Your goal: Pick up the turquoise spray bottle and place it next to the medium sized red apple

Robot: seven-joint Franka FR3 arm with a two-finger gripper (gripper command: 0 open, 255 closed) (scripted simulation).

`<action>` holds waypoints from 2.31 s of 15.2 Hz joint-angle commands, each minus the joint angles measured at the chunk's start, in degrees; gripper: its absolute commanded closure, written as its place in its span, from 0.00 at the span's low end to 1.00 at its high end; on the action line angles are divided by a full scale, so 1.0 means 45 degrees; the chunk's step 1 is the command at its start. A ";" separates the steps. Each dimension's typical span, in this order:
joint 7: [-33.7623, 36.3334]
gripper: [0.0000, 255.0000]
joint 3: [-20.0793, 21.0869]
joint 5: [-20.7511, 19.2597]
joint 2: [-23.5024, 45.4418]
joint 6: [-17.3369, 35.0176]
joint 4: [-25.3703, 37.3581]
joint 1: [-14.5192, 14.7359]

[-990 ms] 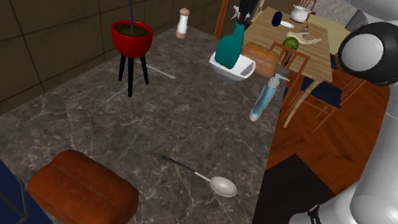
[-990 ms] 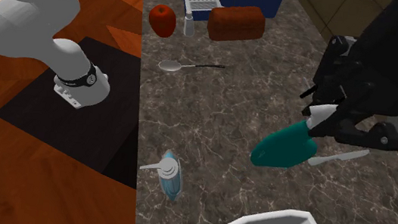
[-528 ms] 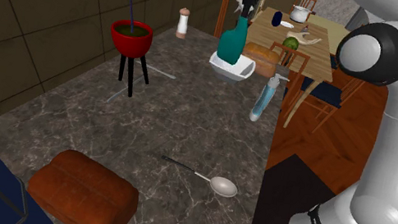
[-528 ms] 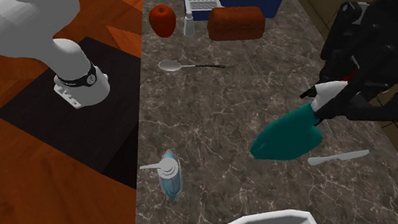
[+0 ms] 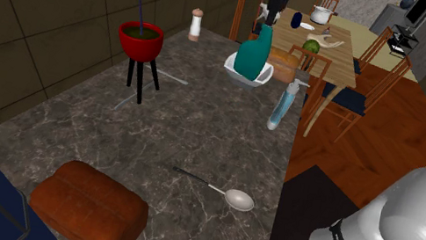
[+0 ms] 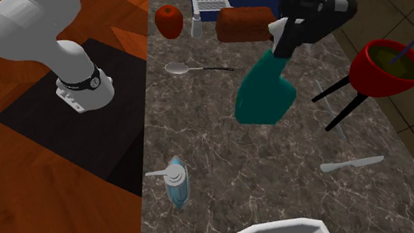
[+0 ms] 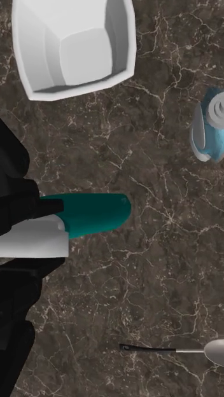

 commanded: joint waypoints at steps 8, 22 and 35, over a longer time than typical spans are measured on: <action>0.1810 1.00 0.0938 -0.0174 -0.3701 -0.0044 -0.3649 0.0880; 0.4976 1.00 0.3034 0.0804 -0.7831 -0.1494 -0.6264 0.1994; 0.8484 1.00 0.5508 0.2704 -0.9772 -0.3295 -0.6002 0.2881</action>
